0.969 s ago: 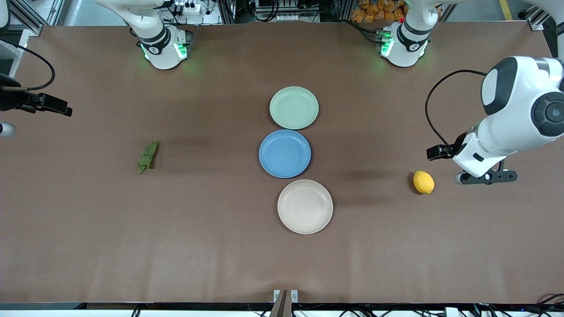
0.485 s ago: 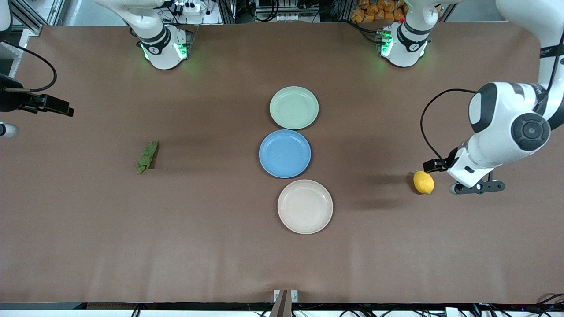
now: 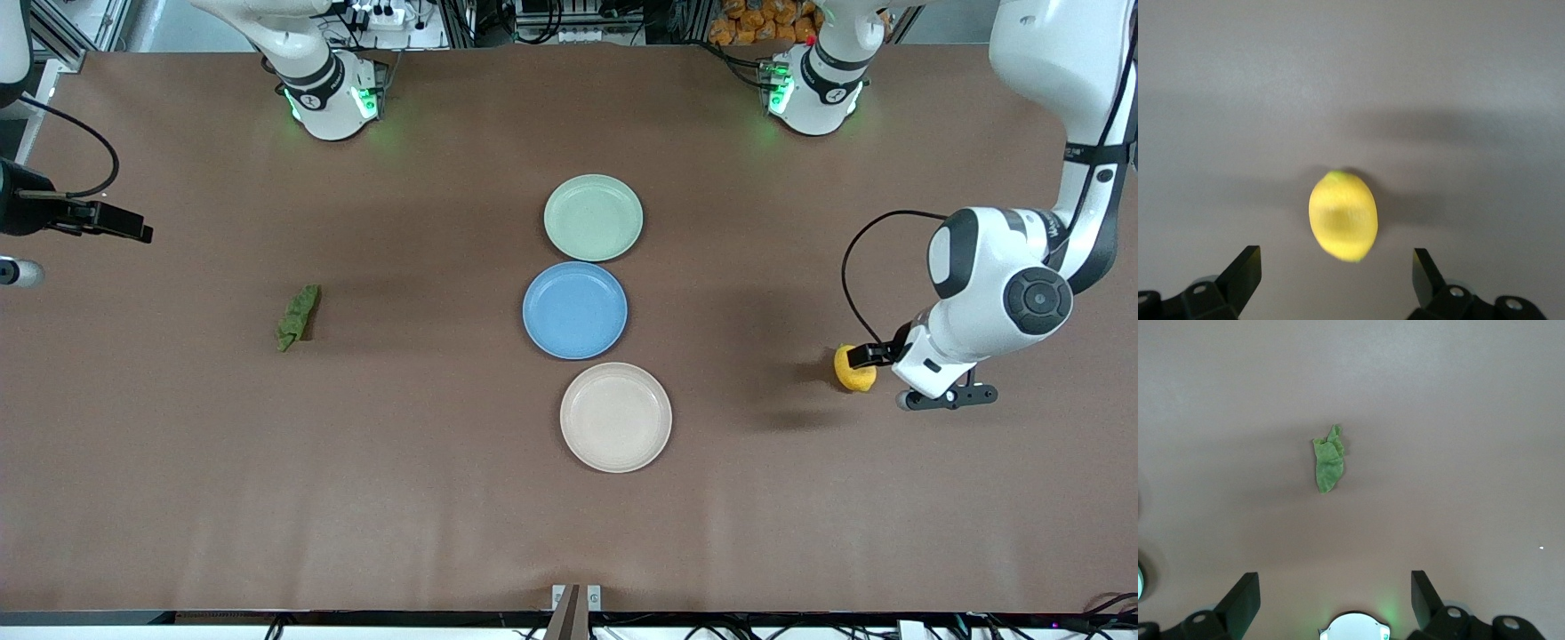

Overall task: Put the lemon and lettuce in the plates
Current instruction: 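Grasp the lemon with the left gripper while the right gripper reaches the lettuce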

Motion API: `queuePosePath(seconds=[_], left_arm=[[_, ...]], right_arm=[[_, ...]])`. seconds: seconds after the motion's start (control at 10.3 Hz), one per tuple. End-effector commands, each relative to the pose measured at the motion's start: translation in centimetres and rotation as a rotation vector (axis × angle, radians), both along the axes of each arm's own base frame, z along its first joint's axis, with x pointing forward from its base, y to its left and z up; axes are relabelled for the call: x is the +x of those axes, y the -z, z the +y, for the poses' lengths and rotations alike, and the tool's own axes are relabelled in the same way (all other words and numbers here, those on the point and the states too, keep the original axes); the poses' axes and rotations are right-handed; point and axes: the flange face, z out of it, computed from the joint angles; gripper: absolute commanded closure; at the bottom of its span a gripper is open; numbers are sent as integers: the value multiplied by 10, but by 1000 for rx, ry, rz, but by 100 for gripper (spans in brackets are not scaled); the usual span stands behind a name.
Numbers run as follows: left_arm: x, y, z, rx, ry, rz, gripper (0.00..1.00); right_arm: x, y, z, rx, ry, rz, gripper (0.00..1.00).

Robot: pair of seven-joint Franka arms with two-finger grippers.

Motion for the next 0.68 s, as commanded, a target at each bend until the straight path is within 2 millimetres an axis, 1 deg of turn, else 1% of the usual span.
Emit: queuePosePath(seconds=[0.0, 0.1, 0.29, 0.48, 0.58], left_arm=[[4, 15, 0, 7, 28, -13, 0], [4, 19, 6, 6, 19, -7, 0], [3, 35, 6, 4, 19, 14, 0], [2, 44, 7, 2, 18, 25, 0], [1, 50, 7, 2, 17, 34, 0]], right_arm=[[0, 15, -9, 25, 13, 4, 0], [0, 22, -9, 25, 14, 7, 0], [0, 38, -9, 26, 16, 27, 0], [0, 55, -16, 26, 29, 28, 0], [0, 66, -16, 24, 29, 28, 0]])
